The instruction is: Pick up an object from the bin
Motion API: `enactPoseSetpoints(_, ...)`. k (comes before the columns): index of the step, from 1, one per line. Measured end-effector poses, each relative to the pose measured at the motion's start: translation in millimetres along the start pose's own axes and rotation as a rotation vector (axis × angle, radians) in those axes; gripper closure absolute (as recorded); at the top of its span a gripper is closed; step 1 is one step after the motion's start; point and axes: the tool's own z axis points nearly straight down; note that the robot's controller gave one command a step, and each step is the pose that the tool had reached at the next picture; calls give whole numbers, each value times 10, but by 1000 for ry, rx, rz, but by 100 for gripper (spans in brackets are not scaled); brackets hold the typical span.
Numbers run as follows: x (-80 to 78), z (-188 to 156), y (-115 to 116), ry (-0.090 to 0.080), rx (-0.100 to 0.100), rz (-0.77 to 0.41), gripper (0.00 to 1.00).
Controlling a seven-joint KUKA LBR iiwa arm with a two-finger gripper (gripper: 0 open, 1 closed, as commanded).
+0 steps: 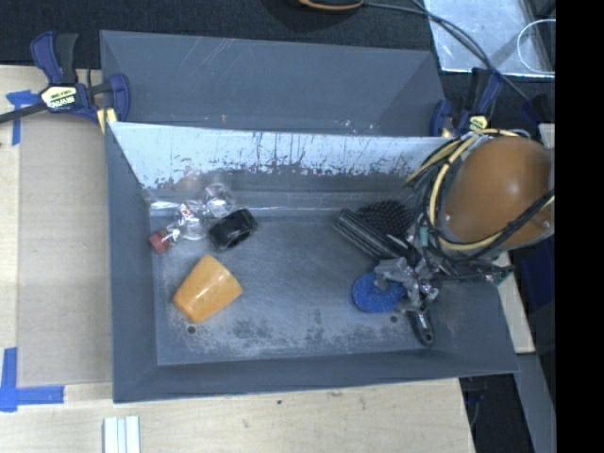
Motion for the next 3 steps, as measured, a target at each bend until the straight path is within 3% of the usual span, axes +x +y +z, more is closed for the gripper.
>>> enactPoseSetpoints(3,1,-244,2,0,-1,3,100)
